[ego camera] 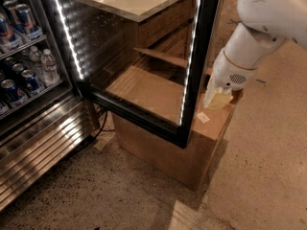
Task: Close right fridge door
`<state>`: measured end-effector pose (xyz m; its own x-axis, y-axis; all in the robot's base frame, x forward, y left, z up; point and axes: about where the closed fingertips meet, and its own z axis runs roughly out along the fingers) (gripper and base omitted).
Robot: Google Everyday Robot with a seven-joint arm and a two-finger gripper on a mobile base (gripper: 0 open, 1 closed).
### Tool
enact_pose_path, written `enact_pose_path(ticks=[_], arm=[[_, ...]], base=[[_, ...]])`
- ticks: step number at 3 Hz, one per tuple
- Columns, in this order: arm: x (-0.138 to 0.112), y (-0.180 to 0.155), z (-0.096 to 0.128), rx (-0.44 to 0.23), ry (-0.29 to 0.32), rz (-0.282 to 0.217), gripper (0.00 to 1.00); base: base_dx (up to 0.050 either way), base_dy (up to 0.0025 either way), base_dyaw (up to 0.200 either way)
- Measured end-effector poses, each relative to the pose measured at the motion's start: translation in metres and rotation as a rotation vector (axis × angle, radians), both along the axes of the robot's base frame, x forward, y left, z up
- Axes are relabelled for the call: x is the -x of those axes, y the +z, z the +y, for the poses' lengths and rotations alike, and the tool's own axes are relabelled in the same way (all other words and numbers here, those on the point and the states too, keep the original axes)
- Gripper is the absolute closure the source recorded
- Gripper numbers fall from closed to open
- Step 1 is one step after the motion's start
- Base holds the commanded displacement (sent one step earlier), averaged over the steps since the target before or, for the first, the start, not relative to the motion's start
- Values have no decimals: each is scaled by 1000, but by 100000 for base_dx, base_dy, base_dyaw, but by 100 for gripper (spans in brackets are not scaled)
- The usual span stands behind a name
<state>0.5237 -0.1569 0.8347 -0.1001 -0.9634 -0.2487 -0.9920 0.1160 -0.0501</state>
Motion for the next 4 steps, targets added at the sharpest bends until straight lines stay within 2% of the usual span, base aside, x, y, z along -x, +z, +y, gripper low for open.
enact_pose_path(ticks=[1, 2, 3, 4], arm=[[-4, -2, -8, 44, -15, -8, 100], [-4, -2, -8, 45, -15, -8, 100], [-21, 8, -16, 53, -36, 4, 100], [-55, 40, -28, 73, -71, -1, 100]], base=[[0, 0, 0], [0, 0, 0], [0, 0, 0], [0, 0, 0]])
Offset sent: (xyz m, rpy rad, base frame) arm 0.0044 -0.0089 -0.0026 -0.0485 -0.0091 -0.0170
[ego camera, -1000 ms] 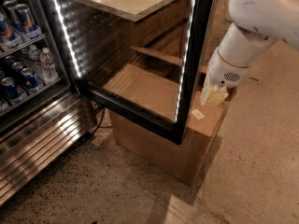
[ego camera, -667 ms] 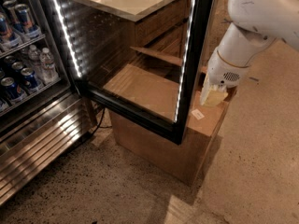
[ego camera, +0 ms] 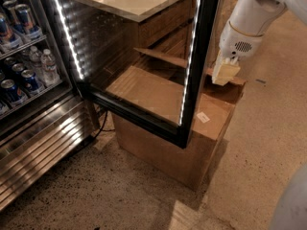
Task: Close right fridge door
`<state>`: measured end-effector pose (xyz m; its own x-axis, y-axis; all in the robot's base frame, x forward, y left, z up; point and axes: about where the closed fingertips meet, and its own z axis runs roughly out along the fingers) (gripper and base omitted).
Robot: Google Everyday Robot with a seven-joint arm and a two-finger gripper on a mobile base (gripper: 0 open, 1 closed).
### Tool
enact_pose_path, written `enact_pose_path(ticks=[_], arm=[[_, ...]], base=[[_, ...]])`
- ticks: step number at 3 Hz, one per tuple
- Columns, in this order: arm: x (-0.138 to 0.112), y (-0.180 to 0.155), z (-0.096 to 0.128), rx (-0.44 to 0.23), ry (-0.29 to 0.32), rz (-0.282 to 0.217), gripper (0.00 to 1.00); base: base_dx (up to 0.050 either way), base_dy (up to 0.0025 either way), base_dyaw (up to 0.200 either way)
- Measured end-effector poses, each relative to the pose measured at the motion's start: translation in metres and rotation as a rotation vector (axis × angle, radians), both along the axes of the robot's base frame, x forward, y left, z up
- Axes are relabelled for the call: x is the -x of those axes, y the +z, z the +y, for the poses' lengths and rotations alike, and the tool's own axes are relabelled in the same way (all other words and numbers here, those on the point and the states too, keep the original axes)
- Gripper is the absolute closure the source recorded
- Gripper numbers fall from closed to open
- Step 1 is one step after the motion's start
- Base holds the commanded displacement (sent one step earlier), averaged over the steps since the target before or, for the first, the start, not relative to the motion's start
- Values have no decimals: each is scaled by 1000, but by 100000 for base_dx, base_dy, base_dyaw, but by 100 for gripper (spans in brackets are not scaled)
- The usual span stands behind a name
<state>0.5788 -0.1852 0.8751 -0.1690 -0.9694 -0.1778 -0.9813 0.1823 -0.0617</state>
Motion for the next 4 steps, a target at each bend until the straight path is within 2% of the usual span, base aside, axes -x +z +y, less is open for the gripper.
enact_pose_path(ticks=[1, 2, 3, 4], arm=[[-1, 0, 0, 1, -1, 0, 100], [-16, 9, -8, 5, -29, -4, 100], [-116, 54, -57, -2, -248, -127, 100], [-116, 54, -57, -2, -248, -127, 100]], base=[[0, 0, 0], [0, 0, 0], [4947, 1, -11], [0, 0, 0]])
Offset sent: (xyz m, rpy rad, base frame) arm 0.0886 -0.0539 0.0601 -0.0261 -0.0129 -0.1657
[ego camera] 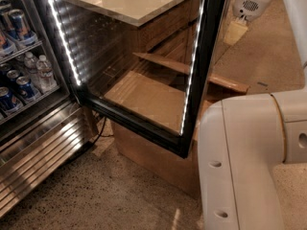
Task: Close right fridge door
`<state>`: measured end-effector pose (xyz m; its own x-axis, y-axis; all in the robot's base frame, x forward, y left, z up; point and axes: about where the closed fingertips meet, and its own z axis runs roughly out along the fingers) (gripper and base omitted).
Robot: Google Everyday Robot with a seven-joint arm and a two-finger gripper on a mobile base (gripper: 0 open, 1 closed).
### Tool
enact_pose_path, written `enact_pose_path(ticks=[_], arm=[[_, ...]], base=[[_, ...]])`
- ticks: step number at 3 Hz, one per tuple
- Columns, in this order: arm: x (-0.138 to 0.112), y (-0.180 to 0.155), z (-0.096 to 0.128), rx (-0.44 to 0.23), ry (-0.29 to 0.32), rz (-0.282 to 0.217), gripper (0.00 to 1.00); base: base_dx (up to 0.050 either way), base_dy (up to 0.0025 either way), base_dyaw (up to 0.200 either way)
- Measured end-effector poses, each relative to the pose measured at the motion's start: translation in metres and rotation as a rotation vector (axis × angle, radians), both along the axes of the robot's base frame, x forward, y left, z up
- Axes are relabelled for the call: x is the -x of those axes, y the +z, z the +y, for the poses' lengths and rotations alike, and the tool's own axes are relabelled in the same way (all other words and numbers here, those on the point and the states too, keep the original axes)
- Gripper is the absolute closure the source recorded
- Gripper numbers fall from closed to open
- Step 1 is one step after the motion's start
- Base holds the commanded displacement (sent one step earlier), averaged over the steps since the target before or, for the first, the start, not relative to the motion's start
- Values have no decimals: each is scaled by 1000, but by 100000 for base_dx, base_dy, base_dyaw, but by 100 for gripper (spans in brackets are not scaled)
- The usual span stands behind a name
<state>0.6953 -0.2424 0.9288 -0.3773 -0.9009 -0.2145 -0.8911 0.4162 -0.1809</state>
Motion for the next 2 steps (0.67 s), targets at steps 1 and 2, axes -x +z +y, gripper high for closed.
enact_pose_path(ticks=[1, 2], arm=[[5, -8, 6, -139, 111, -21, 100], [-1, -8, 28, -265, 197, -67, 100]], base=[[0, 0, 0], [0, 0, 0]])
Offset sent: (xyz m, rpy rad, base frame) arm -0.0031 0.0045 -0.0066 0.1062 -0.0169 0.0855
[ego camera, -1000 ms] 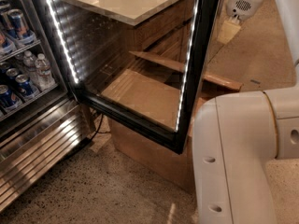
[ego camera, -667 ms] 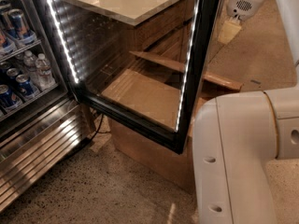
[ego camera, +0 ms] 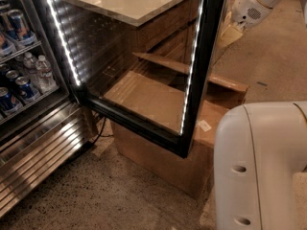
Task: Close right fridge door
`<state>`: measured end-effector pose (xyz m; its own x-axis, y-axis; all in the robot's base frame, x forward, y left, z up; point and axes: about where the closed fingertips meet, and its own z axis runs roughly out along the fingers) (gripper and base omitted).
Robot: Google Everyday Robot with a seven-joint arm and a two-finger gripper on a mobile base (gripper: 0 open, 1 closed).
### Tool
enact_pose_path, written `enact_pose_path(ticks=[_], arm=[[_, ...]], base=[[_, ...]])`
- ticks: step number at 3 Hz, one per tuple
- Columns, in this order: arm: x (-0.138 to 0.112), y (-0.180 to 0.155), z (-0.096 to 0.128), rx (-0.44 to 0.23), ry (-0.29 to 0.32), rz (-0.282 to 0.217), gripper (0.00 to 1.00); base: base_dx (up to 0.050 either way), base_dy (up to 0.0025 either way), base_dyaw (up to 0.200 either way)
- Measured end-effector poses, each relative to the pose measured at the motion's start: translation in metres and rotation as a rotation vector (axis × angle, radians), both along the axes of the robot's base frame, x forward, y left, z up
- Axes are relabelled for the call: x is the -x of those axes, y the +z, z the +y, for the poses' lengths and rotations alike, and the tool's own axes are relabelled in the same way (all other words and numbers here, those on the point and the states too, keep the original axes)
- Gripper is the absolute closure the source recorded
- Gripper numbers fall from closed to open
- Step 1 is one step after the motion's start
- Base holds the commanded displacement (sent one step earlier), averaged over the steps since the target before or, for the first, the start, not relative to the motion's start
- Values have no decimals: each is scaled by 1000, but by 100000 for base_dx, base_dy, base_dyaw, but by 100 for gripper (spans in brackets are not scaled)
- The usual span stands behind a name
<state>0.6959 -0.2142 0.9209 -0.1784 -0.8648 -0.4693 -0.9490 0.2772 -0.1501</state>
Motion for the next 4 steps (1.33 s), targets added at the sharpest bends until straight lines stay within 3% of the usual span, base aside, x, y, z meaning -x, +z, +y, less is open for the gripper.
enact_pose_path(ticks=[1, 2, 3, 4], arm=[[-8, -2, 1, -5, -9, -18, 100], [1, -21, -1, -135, 56, 1, 100], [15, -44, 6, -428, 185, 8, 100], [27, -40, 19, -725, 301, -14, 100]], base=[[0, 0, 0], [0, 0, 0], [0, 0, 0], [0, 0, 0]])
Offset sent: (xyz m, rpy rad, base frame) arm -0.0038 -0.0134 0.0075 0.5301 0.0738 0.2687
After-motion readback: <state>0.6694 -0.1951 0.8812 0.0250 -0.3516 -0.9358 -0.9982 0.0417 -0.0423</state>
